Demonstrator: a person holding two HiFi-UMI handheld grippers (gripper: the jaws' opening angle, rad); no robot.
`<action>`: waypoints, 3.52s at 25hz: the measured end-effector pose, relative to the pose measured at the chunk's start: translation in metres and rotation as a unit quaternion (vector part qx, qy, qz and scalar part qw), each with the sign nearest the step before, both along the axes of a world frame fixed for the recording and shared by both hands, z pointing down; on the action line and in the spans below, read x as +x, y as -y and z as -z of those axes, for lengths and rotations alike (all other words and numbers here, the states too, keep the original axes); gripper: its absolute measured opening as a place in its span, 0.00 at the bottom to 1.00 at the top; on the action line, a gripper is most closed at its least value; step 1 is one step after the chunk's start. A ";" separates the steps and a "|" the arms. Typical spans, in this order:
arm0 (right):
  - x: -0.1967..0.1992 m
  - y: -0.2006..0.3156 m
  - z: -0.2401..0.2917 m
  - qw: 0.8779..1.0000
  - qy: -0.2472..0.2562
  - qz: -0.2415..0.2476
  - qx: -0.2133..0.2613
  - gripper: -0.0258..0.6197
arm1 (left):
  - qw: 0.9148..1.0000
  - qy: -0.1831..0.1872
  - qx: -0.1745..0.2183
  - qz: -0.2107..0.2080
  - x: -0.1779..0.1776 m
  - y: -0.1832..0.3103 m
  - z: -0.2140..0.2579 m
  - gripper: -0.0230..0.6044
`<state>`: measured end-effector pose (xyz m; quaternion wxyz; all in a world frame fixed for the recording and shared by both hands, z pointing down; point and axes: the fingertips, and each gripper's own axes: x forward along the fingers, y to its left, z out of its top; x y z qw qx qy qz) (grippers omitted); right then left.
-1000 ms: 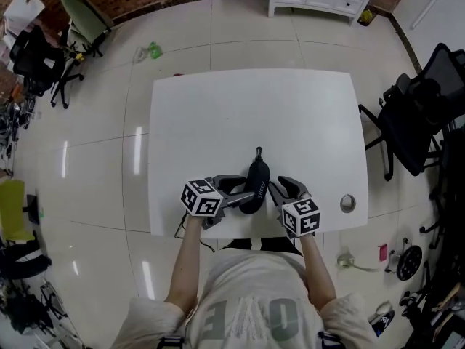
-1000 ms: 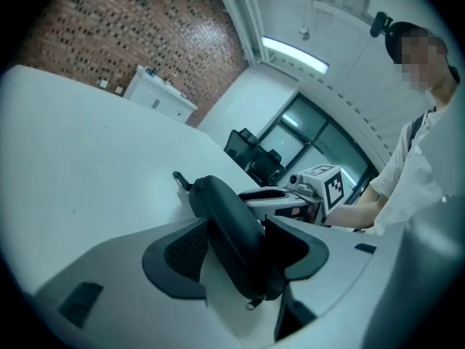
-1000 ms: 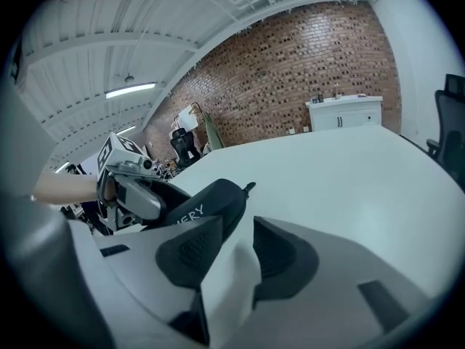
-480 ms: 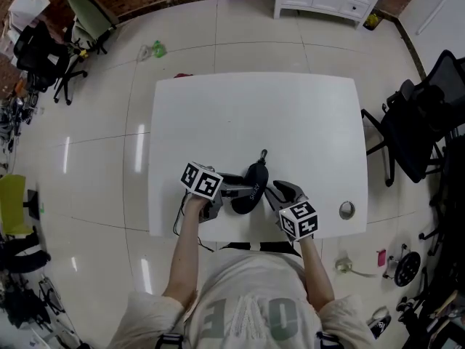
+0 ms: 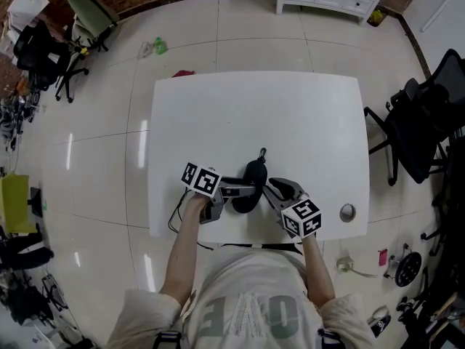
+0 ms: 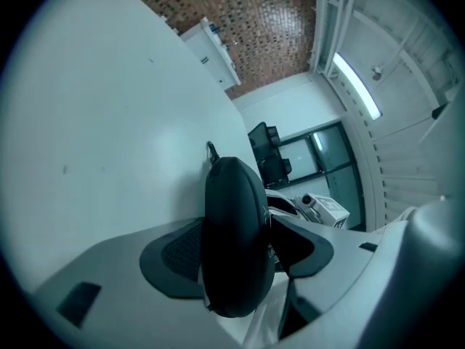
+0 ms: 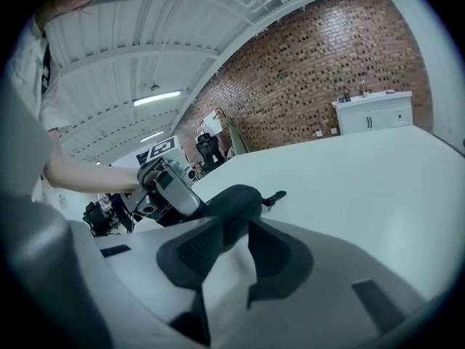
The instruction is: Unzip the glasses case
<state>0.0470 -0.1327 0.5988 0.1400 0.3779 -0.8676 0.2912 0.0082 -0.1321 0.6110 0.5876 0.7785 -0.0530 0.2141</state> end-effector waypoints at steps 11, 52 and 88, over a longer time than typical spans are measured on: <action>0.017 0.022 0.108 0.985 0.073 -0.064 0.142 0.20 | 0.926 -0.170 0.228 0.249 -0.009 0.064 0.115 0.48; -0.021 -0.002 0.281 0.859 0.034 -0.172 0.480 0.11 | 0.773 -0.219 0.377 0.462 -0.009 0.034 0.363 0.48; -0.062 -0.022 0.263 0.887 -0.113 -0.015 0.448 0.14 | 0.735 -0.172 0.423 0.501 -0.094 0.029 0.363 0.46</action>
